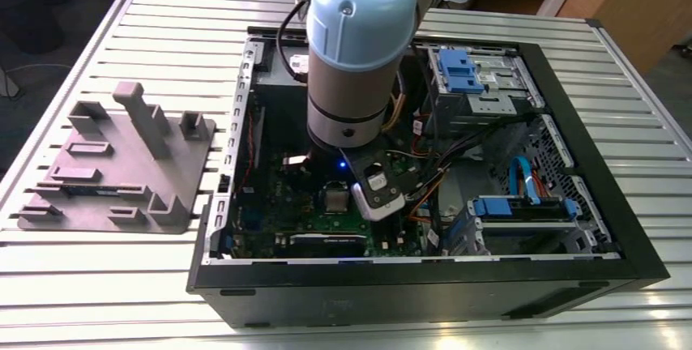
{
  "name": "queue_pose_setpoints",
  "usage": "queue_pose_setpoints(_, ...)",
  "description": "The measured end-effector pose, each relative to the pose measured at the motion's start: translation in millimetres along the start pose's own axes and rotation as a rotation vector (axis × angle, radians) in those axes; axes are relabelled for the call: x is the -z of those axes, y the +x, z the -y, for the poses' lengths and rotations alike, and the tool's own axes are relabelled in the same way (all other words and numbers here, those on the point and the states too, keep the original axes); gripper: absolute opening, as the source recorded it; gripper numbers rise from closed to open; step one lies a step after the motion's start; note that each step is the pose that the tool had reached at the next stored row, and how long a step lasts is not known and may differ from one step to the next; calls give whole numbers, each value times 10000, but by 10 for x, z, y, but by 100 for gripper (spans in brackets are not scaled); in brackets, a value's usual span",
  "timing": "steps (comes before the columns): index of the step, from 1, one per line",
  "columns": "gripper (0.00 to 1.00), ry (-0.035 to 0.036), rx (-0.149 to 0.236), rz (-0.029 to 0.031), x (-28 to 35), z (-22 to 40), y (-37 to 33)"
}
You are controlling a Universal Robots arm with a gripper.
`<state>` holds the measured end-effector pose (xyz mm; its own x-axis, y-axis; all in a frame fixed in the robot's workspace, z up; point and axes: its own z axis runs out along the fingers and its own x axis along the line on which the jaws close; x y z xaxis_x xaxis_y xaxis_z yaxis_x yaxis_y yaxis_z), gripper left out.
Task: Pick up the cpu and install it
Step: 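Place the cpu into insertion slot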
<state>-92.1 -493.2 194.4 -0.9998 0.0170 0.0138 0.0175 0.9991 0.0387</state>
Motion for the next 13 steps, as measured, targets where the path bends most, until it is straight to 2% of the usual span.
queue_pose_setpoints(8,53,-50,0,6,0,6,16)
queue_pose_setpoints(13,53,-53,2,7,0,7,18)
